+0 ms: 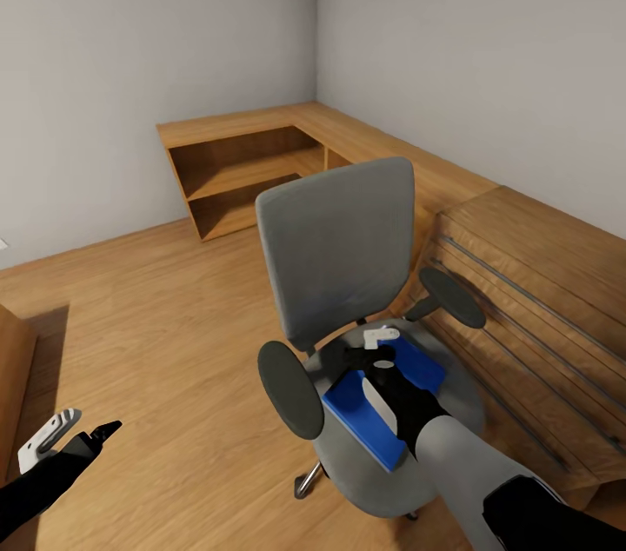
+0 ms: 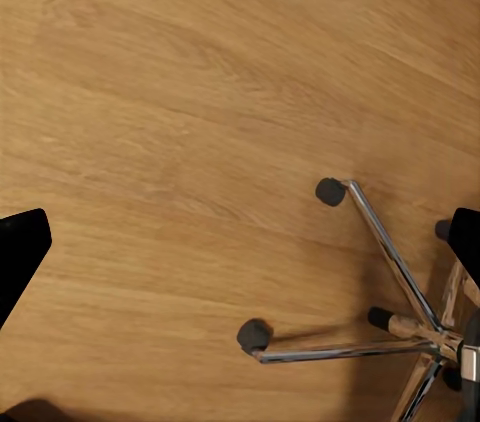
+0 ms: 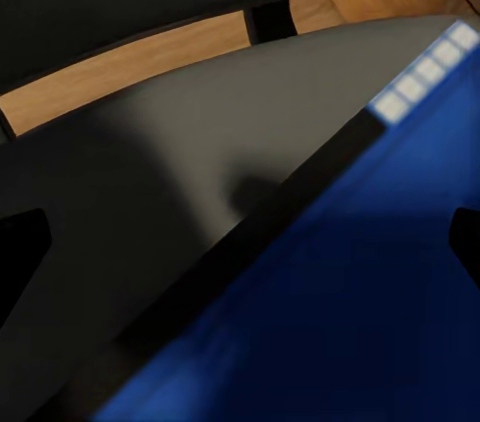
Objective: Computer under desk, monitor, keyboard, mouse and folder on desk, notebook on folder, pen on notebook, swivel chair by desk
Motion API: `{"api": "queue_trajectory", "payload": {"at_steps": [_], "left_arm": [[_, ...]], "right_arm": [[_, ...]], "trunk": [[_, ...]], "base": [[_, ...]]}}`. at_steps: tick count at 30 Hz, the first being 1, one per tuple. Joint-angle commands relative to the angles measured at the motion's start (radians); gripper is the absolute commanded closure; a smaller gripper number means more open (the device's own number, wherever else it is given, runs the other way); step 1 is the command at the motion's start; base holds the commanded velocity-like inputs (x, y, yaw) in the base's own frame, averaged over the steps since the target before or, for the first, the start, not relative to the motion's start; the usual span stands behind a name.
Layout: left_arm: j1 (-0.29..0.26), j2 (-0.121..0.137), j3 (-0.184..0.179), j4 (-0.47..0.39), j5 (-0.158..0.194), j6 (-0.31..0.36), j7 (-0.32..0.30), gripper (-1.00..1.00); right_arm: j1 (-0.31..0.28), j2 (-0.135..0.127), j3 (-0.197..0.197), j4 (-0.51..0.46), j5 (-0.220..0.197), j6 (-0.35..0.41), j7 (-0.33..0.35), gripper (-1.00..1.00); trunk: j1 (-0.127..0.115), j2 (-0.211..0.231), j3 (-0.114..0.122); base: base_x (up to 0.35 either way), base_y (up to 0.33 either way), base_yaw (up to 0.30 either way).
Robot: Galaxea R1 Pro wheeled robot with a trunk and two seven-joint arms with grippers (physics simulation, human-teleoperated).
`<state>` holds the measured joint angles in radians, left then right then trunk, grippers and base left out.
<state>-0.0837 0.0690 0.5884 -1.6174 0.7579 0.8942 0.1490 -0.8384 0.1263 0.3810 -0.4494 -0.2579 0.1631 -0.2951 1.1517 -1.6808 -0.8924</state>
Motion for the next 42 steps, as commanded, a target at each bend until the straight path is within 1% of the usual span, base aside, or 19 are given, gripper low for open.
{"api": "queue_trajectory", "payload": {"at_steps": [1, 13, 24, 29, 42], "left_arm": [[-0.001, 0.000, 0.001, -0.001, 0.011, 0.005, 0.009, -1.00], [-0.001, -0.001, 0.018, -0.001, 0.011, 0.005, 0.009, -1.00], [-0.001, -0.001, 0.022, -0.001, 0.011, 0.004, 0.012, -1.00], [-0.001, -0.001, 0.021, -0.001, 0.011, 0.003, 0.012, -1.00], [-0.001, -0.001, 0.022, -0.001, 0.011, 0.004, 0.011, -1.00]], "right_arm": [[-0.001, 0.000, 0.008, -0.002, -0.008, 0.006, -0.010, -1.00], [-0.001, 0.002, 0.009, -0.002, -0.008, 0.023, -0.013, -1.00], [-0.001, 0.003, 0.009, -0.002, -0.008, 0.034, -0.014, -1.00], [-0.001, 0.003, 0.009, -0.002, -0.008, 0.035, -0.014, -1.00], [-0.001, 0.003, 0.009, -0.002, -0.008, 0.035, -0.013, -1.00]], "trunk": [[0.000, 0.000, -0.001], [0.000, 0.000, -0.001], [0.000, 0.000, -0.001], [0.019, -0.035, -0.016], [0.019, -0.035, -0.016]], "base": [[0.000, 0.000, 0.000], [0.000, 0.000, 0.000], [0.000, 0.000, 0.000], [0.000, 0.000, 0.000], [0.000, 0.000, 0.000]]}}
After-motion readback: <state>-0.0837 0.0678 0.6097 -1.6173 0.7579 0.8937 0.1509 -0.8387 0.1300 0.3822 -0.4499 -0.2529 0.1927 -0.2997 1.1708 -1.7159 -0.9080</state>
